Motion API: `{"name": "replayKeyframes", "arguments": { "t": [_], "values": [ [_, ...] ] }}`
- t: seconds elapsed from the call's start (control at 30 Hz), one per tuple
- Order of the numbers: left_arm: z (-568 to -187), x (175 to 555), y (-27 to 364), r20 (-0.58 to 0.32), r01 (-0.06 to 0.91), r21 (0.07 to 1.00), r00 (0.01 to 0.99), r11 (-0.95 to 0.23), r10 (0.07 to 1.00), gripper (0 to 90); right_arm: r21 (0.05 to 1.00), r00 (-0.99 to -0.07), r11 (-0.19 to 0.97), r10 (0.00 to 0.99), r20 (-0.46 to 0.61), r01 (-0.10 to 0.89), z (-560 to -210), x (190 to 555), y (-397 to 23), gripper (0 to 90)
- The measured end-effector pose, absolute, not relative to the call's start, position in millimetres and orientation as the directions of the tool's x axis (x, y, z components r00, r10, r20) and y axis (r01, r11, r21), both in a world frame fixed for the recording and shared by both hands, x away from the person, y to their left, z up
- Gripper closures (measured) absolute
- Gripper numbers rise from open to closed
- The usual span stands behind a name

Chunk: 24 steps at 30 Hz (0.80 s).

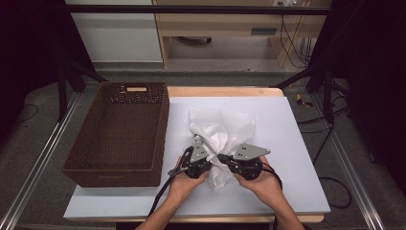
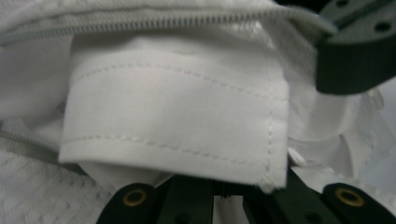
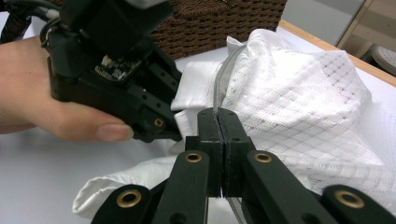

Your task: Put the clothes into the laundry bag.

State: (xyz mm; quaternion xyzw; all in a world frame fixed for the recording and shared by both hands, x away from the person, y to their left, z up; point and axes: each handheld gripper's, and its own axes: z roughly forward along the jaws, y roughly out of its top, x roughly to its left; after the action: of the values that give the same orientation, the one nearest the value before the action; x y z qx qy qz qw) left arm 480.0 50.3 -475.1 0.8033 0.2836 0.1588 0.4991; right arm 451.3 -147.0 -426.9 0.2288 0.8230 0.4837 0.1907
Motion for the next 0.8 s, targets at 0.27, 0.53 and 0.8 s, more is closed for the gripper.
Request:
{"name": "replayKeyframes", "arguments": {
  "t": [0.27,0.53,0.8],
  "values": [
    [-471.7,493.1,46.2,-0.040,0.292,0.904,0.786,-0.313,0.617,90.0,0.878,-0.827,0.438,0.555,-0.094,0.194,-429.1,450.6,-148.3,89.7],
    [-473.2,505.6,40.4,-0.058,0.302,0.911,0.766,-0.279,0.640,90.0,0.881,-0.830,0.430,0.552,-0.084,0.197,-428.9,450.6,-150.6,89.7],
    [-478.1,516.8,36.5,-0.090,0.327,0.915,0.735,-0.235,0.673,90.0,0.883,-0.836,0.426,0.544,-0.075,0.199,-428.6,450.3,-151.8,89.7]
  ]
}}
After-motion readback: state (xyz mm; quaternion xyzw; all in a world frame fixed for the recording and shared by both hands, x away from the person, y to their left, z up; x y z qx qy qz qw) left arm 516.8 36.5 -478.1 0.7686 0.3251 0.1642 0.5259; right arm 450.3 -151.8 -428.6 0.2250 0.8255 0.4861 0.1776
